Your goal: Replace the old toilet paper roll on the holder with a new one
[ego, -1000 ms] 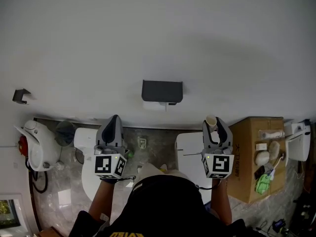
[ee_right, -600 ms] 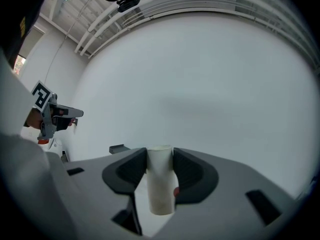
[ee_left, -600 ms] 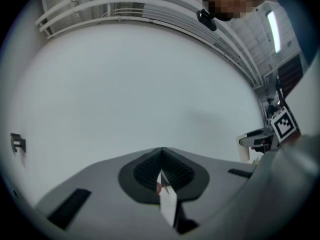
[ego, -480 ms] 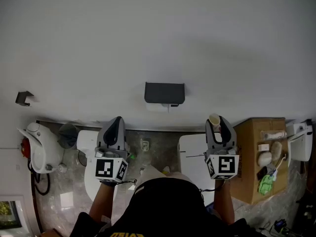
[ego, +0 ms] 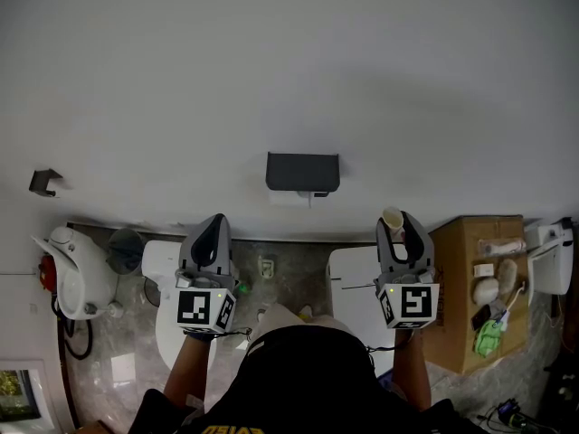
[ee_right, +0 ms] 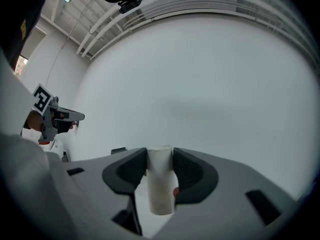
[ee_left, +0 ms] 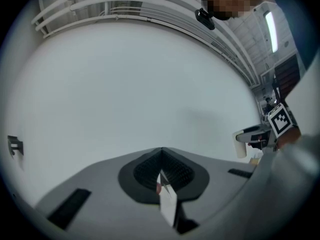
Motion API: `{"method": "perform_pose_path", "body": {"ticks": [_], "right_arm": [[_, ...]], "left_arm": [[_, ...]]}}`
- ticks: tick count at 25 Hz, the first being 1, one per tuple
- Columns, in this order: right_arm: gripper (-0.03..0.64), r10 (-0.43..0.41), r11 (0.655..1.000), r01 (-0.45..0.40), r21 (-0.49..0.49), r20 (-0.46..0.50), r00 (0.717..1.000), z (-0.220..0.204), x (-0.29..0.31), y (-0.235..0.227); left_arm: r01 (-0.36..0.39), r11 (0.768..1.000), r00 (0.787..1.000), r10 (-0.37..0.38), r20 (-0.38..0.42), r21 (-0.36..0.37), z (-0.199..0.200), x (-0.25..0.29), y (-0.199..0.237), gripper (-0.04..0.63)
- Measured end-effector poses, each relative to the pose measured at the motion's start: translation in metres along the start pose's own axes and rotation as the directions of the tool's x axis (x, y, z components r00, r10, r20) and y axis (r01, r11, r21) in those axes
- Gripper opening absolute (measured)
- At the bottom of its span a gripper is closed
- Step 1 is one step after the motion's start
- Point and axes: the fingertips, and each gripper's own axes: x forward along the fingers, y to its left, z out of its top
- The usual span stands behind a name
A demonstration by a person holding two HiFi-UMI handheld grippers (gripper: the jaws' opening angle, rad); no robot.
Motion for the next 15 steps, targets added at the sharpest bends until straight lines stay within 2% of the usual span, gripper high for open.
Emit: {"method": "perform_pose_path", "body": {"ticks": [9, 13, 15], "right_arm": [[0.163, -0.012, 1.0, 0.012, 0.021, -0.002, 1.0, 0.002, 0.0, -0.001], [0.163, 0.046, 0.999, -0.046, -0.009, 0.002, 0.999, 0.004, 0.01, 0.003], [0.163, 0.068, 0.998, -0.068, 0.007, 0.012, 0.998, 0.009, 0.013, 0.004]], "left_arm": [[0.039, 0.999, 0.999, -0.039, -0.001, 0.022, 0.001, 0.004, -0.011, 0.011], [0.06, 0.998, 0.998, -0.059, -0.026, 0.023, -0.006, 0.009, -0.019, 0.011], [0.067, 0.998, 0.997, -0.066, -0.029, 0.022, -0.007, 0.011, -0.024, 0.011]]}}
